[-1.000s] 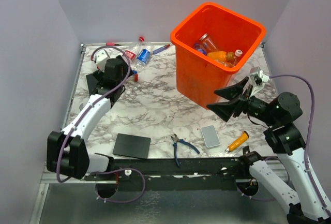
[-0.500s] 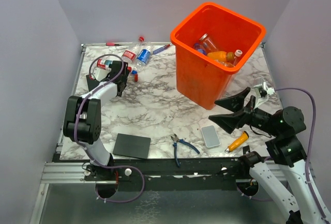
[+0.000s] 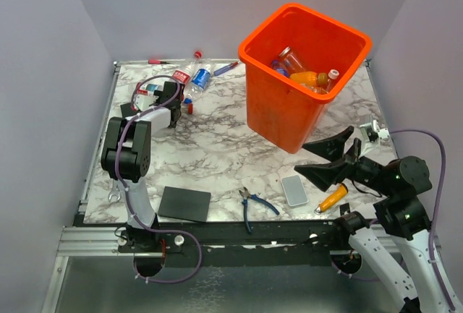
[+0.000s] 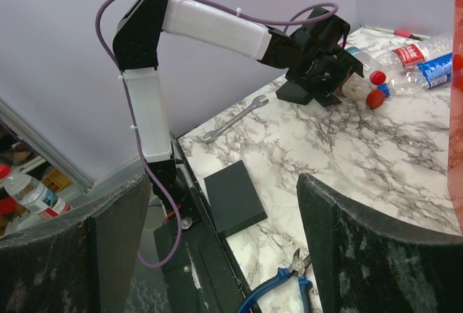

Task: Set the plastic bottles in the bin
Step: Pick up the plastic bottle at the center of the board.

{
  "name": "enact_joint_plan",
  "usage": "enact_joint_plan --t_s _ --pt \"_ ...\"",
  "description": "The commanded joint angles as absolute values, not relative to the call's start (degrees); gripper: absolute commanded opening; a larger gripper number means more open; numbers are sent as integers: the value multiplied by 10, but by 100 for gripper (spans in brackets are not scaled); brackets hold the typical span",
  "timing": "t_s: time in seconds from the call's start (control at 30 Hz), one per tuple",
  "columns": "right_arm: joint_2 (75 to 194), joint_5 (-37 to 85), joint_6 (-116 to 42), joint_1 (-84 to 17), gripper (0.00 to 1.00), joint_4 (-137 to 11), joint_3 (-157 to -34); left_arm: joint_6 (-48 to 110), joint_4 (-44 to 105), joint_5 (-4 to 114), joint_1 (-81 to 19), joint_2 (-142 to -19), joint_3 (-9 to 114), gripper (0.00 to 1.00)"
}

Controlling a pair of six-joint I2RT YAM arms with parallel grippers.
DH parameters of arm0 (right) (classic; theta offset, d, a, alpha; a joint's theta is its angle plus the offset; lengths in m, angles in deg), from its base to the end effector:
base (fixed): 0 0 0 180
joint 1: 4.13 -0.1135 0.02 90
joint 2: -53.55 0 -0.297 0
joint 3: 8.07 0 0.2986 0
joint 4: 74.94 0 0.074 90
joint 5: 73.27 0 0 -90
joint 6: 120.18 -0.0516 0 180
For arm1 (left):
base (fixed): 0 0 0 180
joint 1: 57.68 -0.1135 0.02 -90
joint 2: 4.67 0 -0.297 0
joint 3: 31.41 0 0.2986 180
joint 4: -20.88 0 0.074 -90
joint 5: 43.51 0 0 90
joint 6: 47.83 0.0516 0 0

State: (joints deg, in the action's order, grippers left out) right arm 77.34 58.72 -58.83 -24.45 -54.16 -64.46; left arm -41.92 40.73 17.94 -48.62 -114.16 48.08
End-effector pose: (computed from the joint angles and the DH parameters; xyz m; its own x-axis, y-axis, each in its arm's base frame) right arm 0.0909 0.0705 0.4172 -0.2496 0.2876 -0.9247 -0.8575 0.3780 0.3490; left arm 0.4528 -0.0472 0.1530 0.0874 -0.8987 -0.4298 -0.7679 0.2140 -0.6037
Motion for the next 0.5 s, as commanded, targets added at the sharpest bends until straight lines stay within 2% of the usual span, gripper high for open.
enact_joint_plan --t_s 0.0,0.07,0.27,0.47 --pt "756 568 -596 -249 86 -526 -639 -435 407 166 -486 -1165 498 68" --pt "752 564 -593 -249 86 -518 -640 -430 403 168 -486 -1166 495 58" --pt "754 563 -597 -249 86 -514 -642 -419 374 171 -486 -1136 449 38" --pt "763 568 -611 -249 86 -522 -653 -405 330 229 -484 -1031 360 26"
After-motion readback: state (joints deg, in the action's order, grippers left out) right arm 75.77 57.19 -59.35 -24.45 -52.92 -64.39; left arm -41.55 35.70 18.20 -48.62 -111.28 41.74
